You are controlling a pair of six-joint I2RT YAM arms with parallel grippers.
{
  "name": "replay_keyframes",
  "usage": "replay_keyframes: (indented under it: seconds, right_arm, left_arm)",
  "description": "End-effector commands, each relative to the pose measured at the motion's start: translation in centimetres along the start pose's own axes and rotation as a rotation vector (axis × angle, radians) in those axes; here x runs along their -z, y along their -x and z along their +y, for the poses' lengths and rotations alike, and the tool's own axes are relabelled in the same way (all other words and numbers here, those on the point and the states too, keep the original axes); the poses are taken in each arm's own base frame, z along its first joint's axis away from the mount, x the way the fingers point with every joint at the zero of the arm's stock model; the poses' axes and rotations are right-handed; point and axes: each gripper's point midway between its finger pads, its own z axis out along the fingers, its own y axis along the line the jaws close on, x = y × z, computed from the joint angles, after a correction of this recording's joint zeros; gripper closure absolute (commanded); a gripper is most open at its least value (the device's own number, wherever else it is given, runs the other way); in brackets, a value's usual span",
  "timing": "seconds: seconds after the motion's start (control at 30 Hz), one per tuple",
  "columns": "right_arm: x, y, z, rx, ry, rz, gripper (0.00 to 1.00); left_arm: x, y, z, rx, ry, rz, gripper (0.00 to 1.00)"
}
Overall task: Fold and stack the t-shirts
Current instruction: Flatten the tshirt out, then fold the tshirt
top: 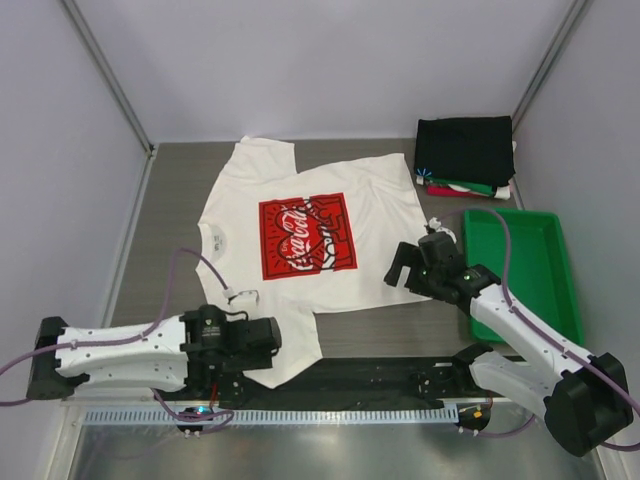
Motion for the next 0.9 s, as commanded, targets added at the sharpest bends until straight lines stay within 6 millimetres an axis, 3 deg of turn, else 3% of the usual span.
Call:
replay_keyframes:
  seconds: [0.0, 0.2, 0.47, 0.57, 0.63, 0.77, 0.87]
  right_arm:
    - [0.2, 2.1, 2.5, -0.025, 0.094, -0.078, 0.00]
    - [0.5, 2.4, 2.5, -0.025, 0.097, -0.090, 0.00]
    - [0.2, 1.9, 1.9, -0.024, 0.076, -0.085, 0.00]
    - [0.2, 2.1, 1.3, -0.025, 0.050, -0.098, 0.00]
    - [0.2, 2.3, 0.6, -0.050, 0.012, -0.114, 0.00]
    - [0.3, 3.1, -2.9, -0.129, -0.140, -0.175, 0.00]
    - [0.0, 3.2, -6.0, -0.230, -0.220, -0.181, 0.01]
  left_arm:
    - [-1.1, -2.0, -1.5, 0.135, -0.016, 0.006, 0.41]
    - [-3.4, -4.6, -1.7, 0.124, -0.008, 0.033, 0.37]
    - [-6.0, -5.2, -0.7, 0.168, -0.001, 0.024, 0.35]
    - [-6.9, -5.5, -0.2, 0.200, -0.014, 0.028, 0.44]
    - [-6.9, -5.1, -0.1, 0.211, -0.031, 0.011, 0.56]
    - [-6.3, -3.6, 0.6, 0.225, -0.011, -0.061, 0.86]
    - [-5.3, -2.0, 1.1, 0.219, -0.003, -0.131, 0.90]
